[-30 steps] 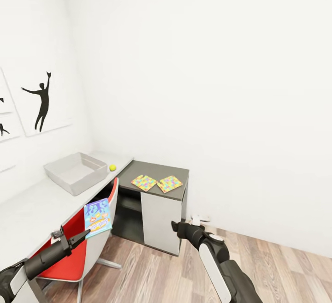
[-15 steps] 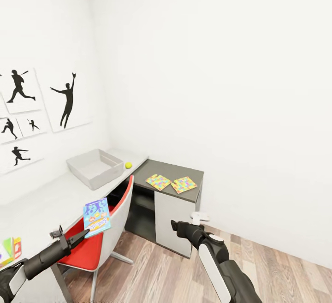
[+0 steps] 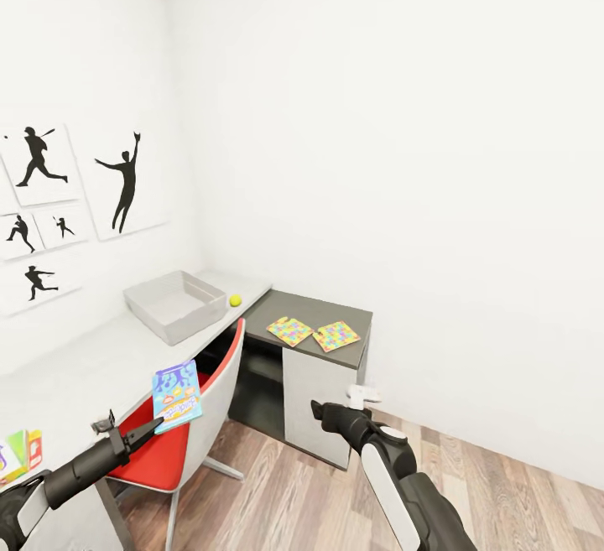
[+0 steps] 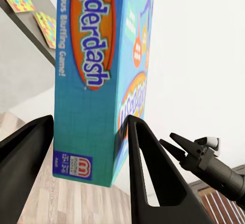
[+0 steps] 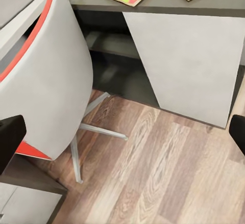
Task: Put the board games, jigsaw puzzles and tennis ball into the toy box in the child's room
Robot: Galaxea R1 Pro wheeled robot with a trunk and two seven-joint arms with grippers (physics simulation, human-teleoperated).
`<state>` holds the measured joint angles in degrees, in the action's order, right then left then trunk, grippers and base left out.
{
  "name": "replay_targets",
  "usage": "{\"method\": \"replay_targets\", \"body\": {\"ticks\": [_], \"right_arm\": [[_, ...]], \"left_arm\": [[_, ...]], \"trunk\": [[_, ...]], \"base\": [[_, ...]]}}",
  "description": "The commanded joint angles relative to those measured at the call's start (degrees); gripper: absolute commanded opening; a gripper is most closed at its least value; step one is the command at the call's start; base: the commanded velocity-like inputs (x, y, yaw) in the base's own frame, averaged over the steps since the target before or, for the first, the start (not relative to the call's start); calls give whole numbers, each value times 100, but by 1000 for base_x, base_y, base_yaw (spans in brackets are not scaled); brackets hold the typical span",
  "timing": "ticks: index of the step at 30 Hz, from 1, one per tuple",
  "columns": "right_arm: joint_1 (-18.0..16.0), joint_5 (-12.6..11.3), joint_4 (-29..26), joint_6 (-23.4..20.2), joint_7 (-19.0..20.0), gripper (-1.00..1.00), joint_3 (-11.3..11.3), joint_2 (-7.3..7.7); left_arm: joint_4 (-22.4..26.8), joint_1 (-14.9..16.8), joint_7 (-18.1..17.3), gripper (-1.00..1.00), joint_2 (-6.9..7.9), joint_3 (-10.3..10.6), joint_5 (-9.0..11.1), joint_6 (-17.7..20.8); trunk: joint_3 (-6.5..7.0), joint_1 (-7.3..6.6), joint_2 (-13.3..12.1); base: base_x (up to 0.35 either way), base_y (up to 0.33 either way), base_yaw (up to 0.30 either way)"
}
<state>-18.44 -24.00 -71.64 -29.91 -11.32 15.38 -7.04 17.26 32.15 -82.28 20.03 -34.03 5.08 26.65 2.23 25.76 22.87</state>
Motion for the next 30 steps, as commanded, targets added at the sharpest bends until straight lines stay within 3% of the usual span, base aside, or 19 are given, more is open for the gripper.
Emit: {"method": "replay_targets", "body": {"ticks": [1, 18, 25, 27, 28, 30], "right_arm": [[-2, -61, -7, -14, -55, 100, 8, 0], [-2, -61, -1, -13, -55, 100, 9, -7], [2, -68, -110, -57, -39, 100, -9, 36], [48, -98, -802, -308, -23, 100, -30, 93], [62, -106, -1314, -634, -23, 100, -43, 113], [72, -108, -1718, -1331, -33, 100, -202, 126]], "left_arm": [[-3, 2, -16, -100, 1, -4, 10, 60], [-3, 2, -16, -100, -6, -3, 8, 57], [-3, 2, -68, -100, 17, -47, 26, 39], [-3, 2, -58, -100, 13, -44, 27, 41], [-3, 2, -50, -100, 11, -44, 27, 41], [-3, 2, -45, -100, 10, -43, 28, 42]], "trunk": [[-3, 2, 5], [-3, 2, 5], [-3, 2, 5], [-3, 2, 5], [-3, 2, 5], [-3, 2, 5]], "base": [[0, 0, 153], [0, 0, 274], [0, 0, 51], [0, 0, 3], [0, 0, 1], [0, 0, 0]]}}
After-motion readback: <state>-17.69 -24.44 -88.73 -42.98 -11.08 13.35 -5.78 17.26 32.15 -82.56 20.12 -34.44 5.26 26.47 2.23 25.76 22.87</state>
